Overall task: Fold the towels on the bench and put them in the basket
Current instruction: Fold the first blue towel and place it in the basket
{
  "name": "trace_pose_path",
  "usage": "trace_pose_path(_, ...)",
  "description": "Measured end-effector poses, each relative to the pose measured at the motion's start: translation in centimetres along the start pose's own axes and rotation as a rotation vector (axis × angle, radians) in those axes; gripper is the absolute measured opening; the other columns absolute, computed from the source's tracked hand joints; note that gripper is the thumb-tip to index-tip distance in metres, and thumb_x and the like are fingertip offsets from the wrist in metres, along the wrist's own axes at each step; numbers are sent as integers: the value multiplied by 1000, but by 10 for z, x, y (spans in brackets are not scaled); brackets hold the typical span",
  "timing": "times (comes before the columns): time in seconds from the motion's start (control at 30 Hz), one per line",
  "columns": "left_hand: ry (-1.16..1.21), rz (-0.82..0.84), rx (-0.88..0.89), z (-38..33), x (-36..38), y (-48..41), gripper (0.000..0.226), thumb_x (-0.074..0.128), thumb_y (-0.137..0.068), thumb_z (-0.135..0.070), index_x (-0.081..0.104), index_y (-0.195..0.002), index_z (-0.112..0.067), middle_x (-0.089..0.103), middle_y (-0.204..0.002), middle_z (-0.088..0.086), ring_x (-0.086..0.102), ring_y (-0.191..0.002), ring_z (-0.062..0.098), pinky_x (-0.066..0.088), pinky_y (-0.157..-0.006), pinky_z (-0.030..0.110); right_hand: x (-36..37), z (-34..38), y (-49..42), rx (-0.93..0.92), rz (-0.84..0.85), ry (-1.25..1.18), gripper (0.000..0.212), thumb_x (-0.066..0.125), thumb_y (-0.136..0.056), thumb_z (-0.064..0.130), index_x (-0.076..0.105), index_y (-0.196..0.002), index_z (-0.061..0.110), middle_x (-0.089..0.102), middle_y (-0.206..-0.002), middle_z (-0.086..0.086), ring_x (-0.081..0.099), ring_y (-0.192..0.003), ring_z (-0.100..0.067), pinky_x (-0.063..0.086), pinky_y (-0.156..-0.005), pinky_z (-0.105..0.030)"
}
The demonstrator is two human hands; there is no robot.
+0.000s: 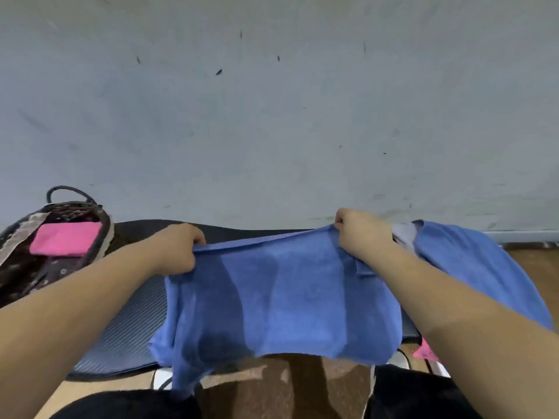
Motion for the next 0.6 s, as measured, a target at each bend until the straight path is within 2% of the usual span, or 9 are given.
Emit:
trace_pose_path(0.1, -138, -75, -87, 23, 9, -32, 20, 52, -65, -9, 54, -72, -28, 63, -84, -2, 62, -80, 23, 56, -67, 35, 28, -7, -25, 0, -10, 49, 14, 46, -96, 9, 49, -102, 22, 64, -95, -10, 55, -75, -31, 36, -54, -33)
trace_pose_path(0.17, -171, -148, -153, 42, 13, -44, 21, 54, -67, -10, 55, -77, -28, 63, -87, -1, 62, -83, 25, 55, -67, 34, 45, -11, -39, -3, -12, 24, 8, 46, -101, 16, 46, -98, 23, 66, -95, -10, 55, -75, -31, 38, -56, -34)
trace_pose_path(0.23, -182, -258, -160, 53, 18, -48, 24, 58, -75, -13, 60, -91, -30, 64, -98, 2, 61, -94, 27, 56, -75, 39, 60, -16, -46, 15, 8, -4, 5, 46, -103, 23, 50, -101, 24, 65, -99, -8, 59, -83, -32, 36, -58, -34)
trace_pose_path(0.33, -234, -377, -146, 55, 25, -44, 39, 64, -86, -23, 60, -125, -23, 61, -119, 8, 56, -111, 34, 50, -82, 43, 64, -16, -43, 9, -16, -6, 17, 48, -103, 28, 56, -116, 20, 60, -116, -9, 59, -105, -33, 38, -70, -36)
trace_pose_path(0.4, -238, -430, -124, 46, 26, -33, 51, 65, -86, -22, 57, -136, -19, 59, -129, 9, 55, -115, 37, 49, -84, 47, 56, -9, -34, -11, -43, -4, 25, 49, -102, 27, 56, -126, 20, 56, -124, -9, 56, -114, -34, 41, -77, -37)
trace_pose_path(0.47, -177, -418, -97, 33, 31, -18, 50, 63, -86, -22, 58, -135, -21, 57, -132, 6, 55, -115, 35, 52, -87, 47, 44, 8, -19, -51, -43, -44, 29, 49, -101, 27, 57, -127, 20, 55, -127, -8, 56, -115, -33, 45, -83, -39)
trace_pose_path(0.53, -102, -302, -101, 22, 49, -3, 48, 62, -89, -29, 57, -136, -23, 55, -136, 2, 55, -120, 30, 52, -93, 45, 37, 33, 2, -110, 2, -150, 26, 51, -99, 28, 61, -122, 21, 58, -126, -7, 59, -111, -31, 51, -87, -40)
trace_pose_path(0.6, -46, -171, -129, 14, 70, 10, 46, 60, -93, -39, 53, -135, -21, 53, -138, 2, 54, -124, 29, 51, -95, 44, 39, 61, 26, -156, 116, -308, 24, 54, -99, 32, 63, -119, 21, 59, -126, -3, 62, -101, -25, 53, -89, -38)
Point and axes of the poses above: each hand's wrist, its own y-axis away from the middle knuckle, its own x-axis out of the palm, z = x × y, the point moved 7 cm from there along -y, towards the middle knuckle
